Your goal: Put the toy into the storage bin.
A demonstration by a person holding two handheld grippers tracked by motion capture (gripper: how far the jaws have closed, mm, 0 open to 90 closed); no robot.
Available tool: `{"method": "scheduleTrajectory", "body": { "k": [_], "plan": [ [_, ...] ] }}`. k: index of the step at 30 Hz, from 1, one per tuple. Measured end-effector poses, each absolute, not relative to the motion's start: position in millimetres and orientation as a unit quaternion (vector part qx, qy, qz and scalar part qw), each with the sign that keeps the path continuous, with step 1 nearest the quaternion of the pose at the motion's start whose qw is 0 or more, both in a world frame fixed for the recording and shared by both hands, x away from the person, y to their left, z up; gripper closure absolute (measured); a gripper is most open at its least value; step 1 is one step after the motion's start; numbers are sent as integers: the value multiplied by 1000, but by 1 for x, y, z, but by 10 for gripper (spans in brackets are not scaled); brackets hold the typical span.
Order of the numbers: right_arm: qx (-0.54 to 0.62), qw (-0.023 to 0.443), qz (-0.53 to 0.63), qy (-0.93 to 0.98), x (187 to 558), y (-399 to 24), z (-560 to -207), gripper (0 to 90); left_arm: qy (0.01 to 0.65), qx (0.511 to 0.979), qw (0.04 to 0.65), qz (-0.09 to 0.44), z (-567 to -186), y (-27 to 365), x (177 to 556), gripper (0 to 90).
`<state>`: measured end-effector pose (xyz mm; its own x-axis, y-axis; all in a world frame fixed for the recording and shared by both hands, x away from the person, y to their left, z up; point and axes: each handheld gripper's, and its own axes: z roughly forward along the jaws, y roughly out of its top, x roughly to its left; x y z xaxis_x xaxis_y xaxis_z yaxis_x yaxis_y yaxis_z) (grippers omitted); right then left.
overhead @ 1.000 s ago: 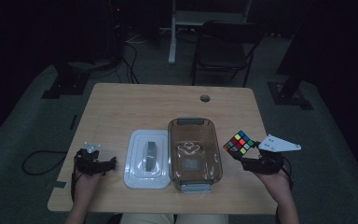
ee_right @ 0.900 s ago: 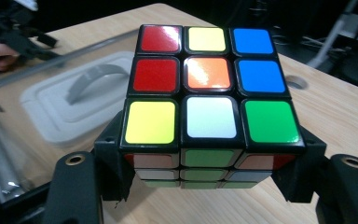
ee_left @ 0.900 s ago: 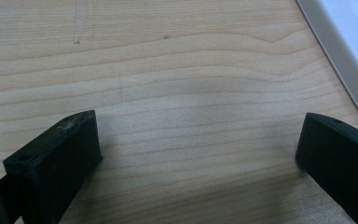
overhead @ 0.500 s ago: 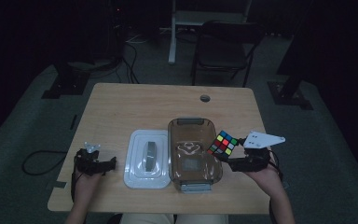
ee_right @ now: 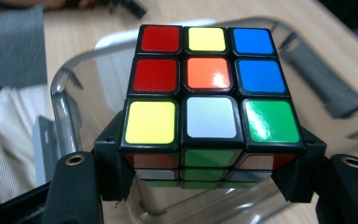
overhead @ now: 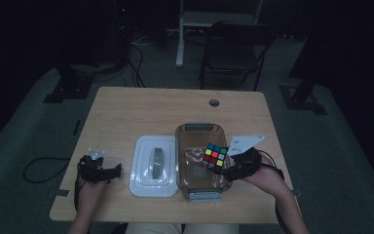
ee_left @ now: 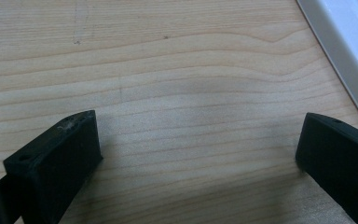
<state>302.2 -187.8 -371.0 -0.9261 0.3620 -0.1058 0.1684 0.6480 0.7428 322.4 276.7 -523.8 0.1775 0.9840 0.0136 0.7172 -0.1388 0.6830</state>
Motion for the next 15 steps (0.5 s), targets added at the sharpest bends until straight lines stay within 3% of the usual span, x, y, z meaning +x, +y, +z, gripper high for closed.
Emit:
{"method": "scheduleTrajectory", "body": {
  "k": [10, 15],
  "plan": [
    [115, 70, 306, 943, 317, -153, -391, 339, 595, 715, 278, 240, -524, 277, 322, 5],
    [98, 74, 237, 964, 324, -136, -400, 339, 595, 715, 278, 240, -524, 277, 322, 5]
  ]
}}
